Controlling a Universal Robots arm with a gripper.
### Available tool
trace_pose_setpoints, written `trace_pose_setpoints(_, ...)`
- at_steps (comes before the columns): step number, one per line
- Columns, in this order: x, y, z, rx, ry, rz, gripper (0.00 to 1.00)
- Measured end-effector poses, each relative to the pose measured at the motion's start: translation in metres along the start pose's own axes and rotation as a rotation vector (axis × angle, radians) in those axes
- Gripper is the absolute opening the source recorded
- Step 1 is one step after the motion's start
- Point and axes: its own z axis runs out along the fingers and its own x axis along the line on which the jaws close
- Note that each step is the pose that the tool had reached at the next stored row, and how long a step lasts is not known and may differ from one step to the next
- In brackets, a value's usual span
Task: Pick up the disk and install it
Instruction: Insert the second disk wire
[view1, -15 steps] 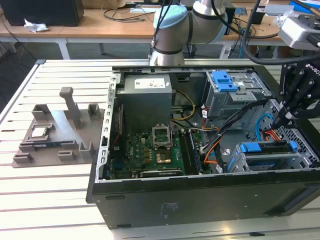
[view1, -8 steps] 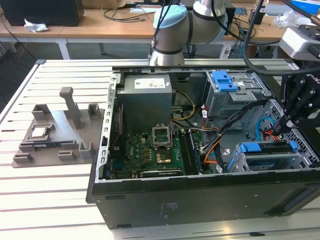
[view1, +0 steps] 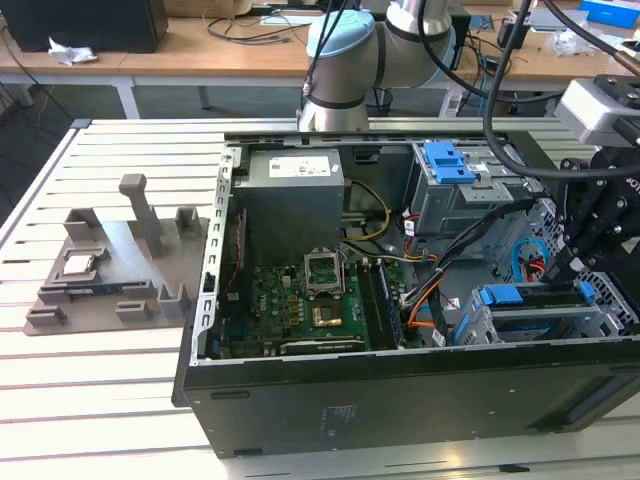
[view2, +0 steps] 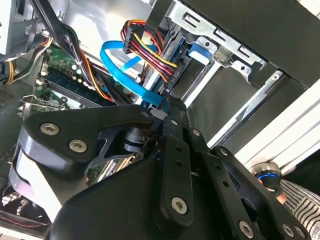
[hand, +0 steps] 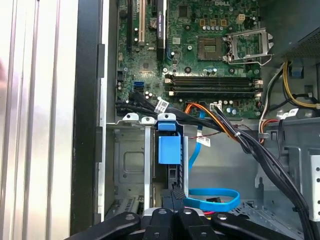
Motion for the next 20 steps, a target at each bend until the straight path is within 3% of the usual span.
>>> trace_pose_setpoints(20, 0.0028, -0.0008, 0.0136, 0.0002, 0.0028, -0.030, 0.10)
